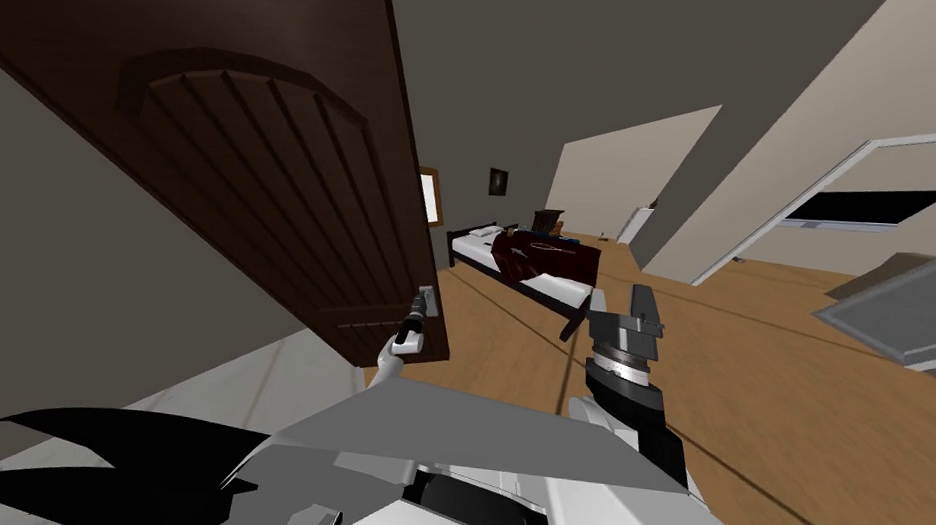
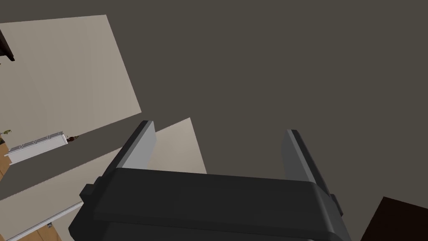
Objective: Push the door open
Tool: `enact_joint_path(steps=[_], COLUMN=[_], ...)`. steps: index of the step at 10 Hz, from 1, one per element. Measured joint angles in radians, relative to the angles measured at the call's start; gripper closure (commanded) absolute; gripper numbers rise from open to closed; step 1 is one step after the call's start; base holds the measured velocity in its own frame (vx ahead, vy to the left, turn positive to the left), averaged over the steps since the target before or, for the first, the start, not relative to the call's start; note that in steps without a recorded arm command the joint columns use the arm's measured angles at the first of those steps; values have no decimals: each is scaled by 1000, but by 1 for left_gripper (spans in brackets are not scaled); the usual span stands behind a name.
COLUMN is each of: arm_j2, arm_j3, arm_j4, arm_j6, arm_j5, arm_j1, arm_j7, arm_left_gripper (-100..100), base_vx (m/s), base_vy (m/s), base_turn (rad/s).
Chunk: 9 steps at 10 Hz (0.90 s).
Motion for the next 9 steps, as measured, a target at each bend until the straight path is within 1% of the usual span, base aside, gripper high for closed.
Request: enact_joint_path(steps=[1,3,4,6,7,9], arm_j2=[1,-4,-5,-8,-9,-9], arm_j3=[11,38,48,74,85,96], arm_j4=[-6,-6,-18,-24,-16,-15], arm_j6=[6,5,8,15,11,11], arm_j5=[3,5,6,9,11,13], arm_j1=[3,2,10,10,6,9], arm_j7=[1,-7,-8,-13,-15,-16], arm_left_gripper=[100,100,100,100,100,100], base_vx=[187,200,184,183,78,176], base_vy=[-96,-108,-90,-95,-22,-32], base_turn=[90,83,85,76,40,48])
